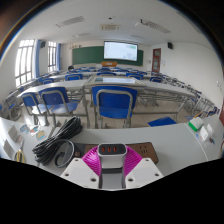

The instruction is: Unplug charger

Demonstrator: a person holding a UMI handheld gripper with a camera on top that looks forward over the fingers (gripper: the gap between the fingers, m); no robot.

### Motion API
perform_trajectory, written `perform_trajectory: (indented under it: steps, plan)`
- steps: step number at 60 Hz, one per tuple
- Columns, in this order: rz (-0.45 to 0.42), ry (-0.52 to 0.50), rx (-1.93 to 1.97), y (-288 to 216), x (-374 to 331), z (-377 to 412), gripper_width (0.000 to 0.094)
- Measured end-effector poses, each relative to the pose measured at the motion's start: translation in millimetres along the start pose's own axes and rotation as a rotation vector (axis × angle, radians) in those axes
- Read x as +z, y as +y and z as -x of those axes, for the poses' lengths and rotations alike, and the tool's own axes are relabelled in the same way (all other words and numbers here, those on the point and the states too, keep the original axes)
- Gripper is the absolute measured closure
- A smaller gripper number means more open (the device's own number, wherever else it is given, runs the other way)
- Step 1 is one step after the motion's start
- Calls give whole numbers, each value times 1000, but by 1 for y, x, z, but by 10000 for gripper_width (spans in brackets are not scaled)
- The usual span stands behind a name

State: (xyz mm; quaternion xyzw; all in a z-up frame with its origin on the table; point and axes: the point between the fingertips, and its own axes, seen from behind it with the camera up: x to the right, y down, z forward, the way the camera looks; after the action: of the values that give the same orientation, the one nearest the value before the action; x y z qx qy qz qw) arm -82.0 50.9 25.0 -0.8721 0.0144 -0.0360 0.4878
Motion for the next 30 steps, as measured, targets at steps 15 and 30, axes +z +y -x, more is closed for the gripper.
perform_trajectory:
  steps: [15,30]
  plan:
    - [-471,-19,28,-248,-117,-36,689]
    - [-285,128,73,-201,-70,-173,686]
